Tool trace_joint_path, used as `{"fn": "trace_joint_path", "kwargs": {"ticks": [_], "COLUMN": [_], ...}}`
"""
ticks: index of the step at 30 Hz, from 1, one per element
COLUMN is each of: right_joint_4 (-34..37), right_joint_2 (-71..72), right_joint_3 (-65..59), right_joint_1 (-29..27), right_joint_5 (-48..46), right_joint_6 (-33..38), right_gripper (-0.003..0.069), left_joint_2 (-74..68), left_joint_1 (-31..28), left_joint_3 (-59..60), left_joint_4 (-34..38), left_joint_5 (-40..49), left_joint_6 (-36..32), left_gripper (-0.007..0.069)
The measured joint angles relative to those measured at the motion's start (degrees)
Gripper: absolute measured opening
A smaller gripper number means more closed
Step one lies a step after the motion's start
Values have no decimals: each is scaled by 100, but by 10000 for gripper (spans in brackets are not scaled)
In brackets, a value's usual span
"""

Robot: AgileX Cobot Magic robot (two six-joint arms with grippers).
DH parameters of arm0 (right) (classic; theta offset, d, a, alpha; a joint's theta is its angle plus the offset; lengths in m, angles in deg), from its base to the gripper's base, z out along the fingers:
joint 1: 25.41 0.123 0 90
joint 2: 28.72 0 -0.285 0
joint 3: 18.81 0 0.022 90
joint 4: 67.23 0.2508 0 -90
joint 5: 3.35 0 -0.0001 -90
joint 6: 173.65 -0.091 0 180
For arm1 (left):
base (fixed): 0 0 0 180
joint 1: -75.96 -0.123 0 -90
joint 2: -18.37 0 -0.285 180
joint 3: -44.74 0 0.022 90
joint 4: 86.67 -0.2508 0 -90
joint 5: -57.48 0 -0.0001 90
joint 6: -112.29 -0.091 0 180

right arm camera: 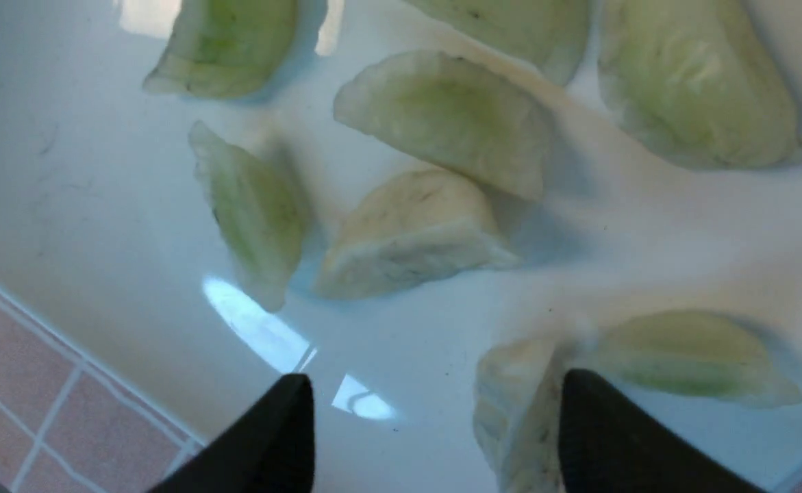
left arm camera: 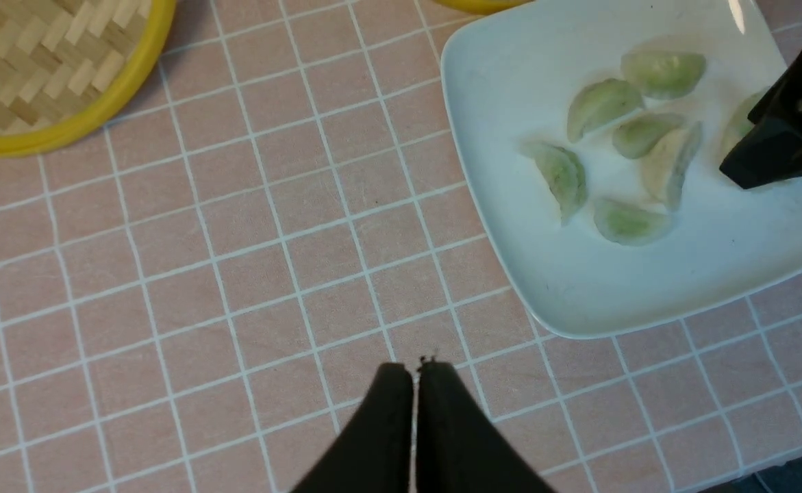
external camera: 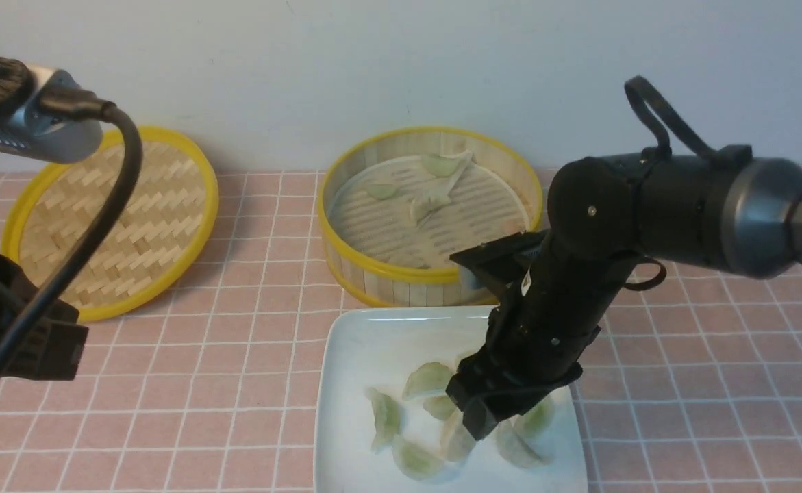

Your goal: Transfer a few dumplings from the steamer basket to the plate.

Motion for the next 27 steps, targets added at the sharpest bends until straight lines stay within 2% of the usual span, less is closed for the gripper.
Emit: {"fn": "trace_joint_path", "kwargs": {"ticks": [1, 3, 5, 8, 12, 16, 19, 21, 23, 27], "right_joint_4": [-15, -463, -844, -1766, -2119, -2144, -2078, -1952, -1767, -1591], "right_joint_2": [0, 0, 0, -74, -402, -870, -811, -461, 6, 1401], "right_joint_3": [50, 539, 891, 1768, 2692, 3530, 3674, 3685, 3619, 3053], "right_joint_1": [0, 0, 0, -60, -278, -582, -645, -674, -694, -698], "right_joint_5": [-1, -80, -59, 177, 8, -799, -924, -966, -967, -967], "right_joint_6": [0, -32, -120, -321, -364, -445, -451, -469, -501, -651], "right_gripper": [468, 545, 559, 556, 528, 428, 298, 149, 55, -5], "left_joint_2": [0, 0, 0, 0, 0, 0, 0, 0, 0, 29], "left_joint_1": [0, 0, 0, 0, 0, 0, 0, 0, 0, 0], "left_joint_3": [0, 0, 0, 0, 0, 0, 0, 0, 0, 0], "left_joint_4": [0, 0, 0, 0, 0, 0, 0, -5, -10, -23], "left_joint_5": [0, 0, 0, 0, 0, 0, 0, 0, 0, 0], "left_joint_6": [0, 0, 0, 0, 0, 0, 0, 0, 0, 0], "left_gripper": [-6, -6, -6, -6, -6, -6, -6, -6, -6, -6]}}
